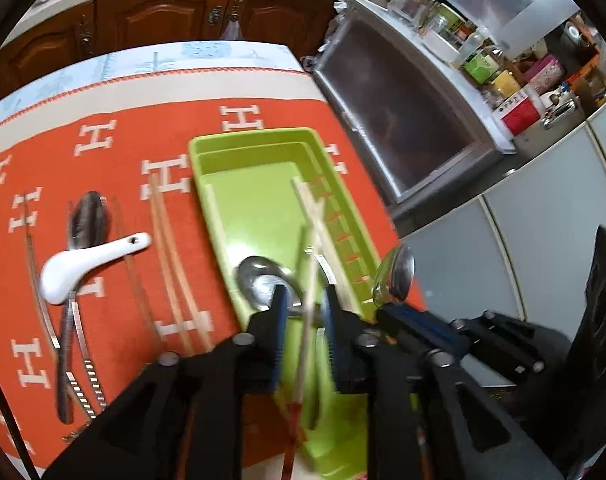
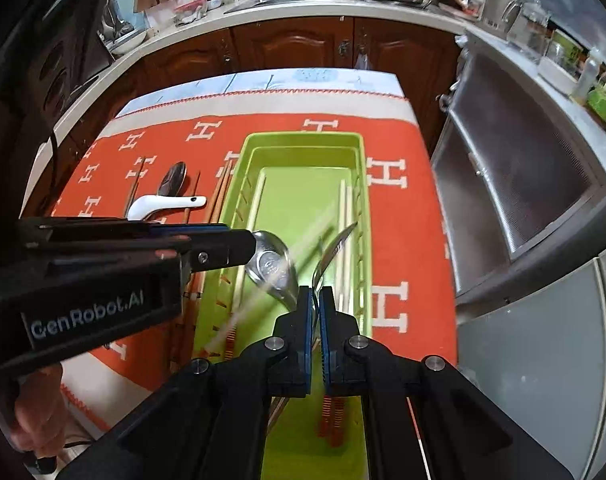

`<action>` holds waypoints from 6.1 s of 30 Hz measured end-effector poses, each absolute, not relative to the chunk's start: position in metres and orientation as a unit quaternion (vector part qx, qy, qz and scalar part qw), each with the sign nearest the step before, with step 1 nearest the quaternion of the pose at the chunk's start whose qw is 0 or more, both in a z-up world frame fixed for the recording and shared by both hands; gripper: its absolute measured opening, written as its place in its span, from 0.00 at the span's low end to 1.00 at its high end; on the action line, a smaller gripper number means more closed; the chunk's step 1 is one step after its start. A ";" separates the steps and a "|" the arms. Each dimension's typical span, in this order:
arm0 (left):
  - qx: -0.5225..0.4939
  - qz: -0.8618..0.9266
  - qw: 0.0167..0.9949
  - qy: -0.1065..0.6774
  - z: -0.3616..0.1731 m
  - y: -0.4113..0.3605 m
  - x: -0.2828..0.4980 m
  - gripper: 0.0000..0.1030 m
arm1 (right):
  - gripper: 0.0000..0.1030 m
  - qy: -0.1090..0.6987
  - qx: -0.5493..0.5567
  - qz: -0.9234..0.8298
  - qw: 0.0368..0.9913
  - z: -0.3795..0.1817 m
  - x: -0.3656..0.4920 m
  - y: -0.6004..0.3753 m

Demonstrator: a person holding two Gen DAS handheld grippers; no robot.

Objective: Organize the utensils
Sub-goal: 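Carry the chopstick and small spoon into the lime-green tray and release them, then withdraw both tools from the tray back over the utensils, then grasp the white ceramic spoon with the right tool while the left tool grasps a steel spoon, then carry both spoons into the lime-green tray and release them, then withdraw both tools from the tray back over the utensils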

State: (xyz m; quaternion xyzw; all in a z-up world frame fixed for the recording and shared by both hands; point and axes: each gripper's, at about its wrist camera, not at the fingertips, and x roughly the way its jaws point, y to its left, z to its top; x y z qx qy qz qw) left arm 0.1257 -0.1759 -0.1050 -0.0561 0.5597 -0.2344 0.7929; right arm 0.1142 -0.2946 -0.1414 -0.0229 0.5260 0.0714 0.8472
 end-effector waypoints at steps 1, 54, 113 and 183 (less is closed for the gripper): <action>-0.050 -0.229 0.798 0.555 -0.104 -0.170 0.124 0.29 | 0.07 0.526 -0.019 0.073 0.847 -0.142 0.115 -0.293; -0.009 -0.089 0.826 0.556 -0.151 0.053 0.160 0.64 | 0.04 0.465 -0.294 0.282 0.786 -0.227 0.237 -0.039; -0.010 -0.199 0.796 0.571 -0.124 -0.056 0.114 0.07 | 0.04 0.472 0.194 0.168 0.843 -0.145 0.097 -0.244; -0.056 -0.102 0.814 0.569 -0.173 0.015 0.124 0.18 | 0.20 0.523 0.119 0.202 0.819 -0.183 0.102 -0.144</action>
